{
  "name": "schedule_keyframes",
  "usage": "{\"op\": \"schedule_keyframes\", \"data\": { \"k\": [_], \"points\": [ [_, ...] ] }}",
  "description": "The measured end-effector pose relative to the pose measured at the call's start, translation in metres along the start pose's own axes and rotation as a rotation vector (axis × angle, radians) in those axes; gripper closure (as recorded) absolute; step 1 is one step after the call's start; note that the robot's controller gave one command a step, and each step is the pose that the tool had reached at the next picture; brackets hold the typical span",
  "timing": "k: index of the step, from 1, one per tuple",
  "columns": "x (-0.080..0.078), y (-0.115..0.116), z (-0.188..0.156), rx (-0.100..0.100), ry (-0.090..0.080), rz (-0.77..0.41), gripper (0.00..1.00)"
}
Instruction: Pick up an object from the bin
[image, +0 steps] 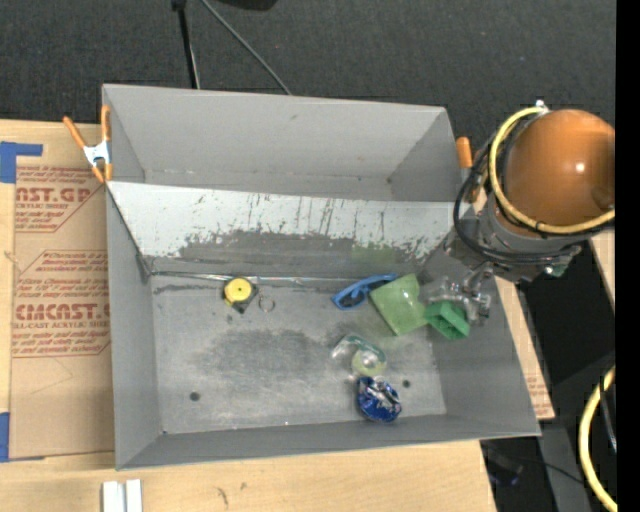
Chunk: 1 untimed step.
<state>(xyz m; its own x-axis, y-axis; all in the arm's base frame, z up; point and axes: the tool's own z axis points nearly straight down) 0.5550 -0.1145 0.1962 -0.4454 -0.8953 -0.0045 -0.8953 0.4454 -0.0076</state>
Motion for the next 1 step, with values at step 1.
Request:
{"op": "schedule_keyframes", "data": {
  "k": [1],
  "points": [
    [-0.0536, 0.0003, -0.0545, -0.003, -0.003, -0.407, 1.00]
  ]
}}
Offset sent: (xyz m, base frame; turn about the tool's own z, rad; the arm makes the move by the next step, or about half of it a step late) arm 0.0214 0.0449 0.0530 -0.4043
